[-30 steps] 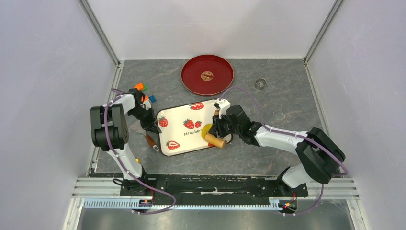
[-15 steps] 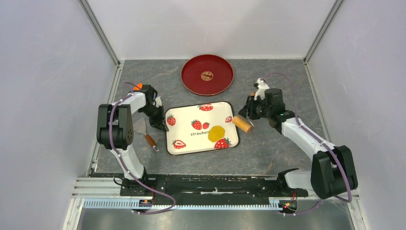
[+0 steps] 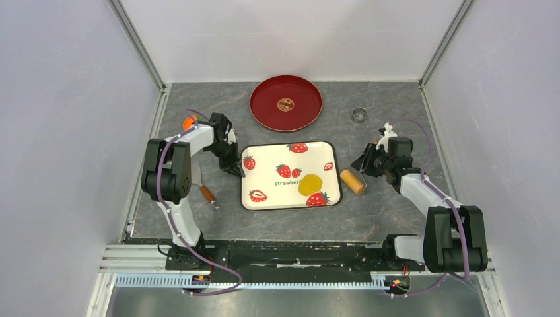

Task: Roll out the dumpling wrappers from the dough

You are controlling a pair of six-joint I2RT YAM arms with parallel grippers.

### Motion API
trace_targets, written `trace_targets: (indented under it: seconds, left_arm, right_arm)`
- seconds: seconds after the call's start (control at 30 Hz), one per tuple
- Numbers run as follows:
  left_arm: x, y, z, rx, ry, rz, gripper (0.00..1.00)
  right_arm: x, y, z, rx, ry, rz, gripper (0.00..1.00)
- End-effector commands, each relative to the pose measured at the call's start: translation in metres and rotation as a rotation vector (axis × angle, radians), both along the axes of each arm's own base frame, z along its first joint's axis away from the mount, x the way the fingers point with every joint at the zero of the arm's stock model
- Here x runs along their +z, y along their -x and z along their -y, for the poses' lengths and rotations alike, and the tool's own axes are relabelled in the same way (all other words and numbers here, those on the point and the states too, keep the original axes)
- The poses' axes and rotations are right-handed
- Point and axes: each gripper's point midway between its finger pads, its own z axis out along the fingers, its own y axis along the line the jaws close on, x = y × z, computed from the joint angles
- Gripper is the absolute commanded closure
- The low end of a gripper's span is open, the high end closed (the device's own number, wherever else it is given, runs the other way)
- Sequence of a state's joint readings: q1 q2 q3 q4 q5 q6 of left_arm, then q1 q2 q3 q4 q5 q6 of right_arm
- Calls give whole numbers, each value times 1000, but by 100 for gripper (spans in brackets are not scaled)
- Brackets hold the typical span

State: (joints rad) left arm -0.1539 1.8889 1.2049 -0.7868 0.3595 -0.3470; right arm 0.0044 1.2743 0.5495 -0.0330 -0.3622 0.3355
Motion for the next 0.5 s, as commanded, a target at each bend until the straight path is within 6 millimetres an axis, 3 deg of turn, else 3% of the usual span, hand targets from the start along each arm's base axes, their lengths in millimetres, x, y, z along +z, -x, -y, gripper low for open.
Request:
trace_targets:
  seconds: [0.0,0.1,0.23,0.47]
  left_arm:
    - [5,-19,-8,87,-69,54,73]
    - [14,-25,-16,90,-116,96,63]
    - [30,-37,-25,78,-169,156,57]
    - [66,-59,-39,51,-242,269,54]
  right_arm:
    - [-30,12,33,-96,174,-115,68]
    - [-28,11,51,-139,265,-133,42]
    - [-18,4,67,-180,341,-138,18]
    - [-1,-19,75,-210,380,-117,7]
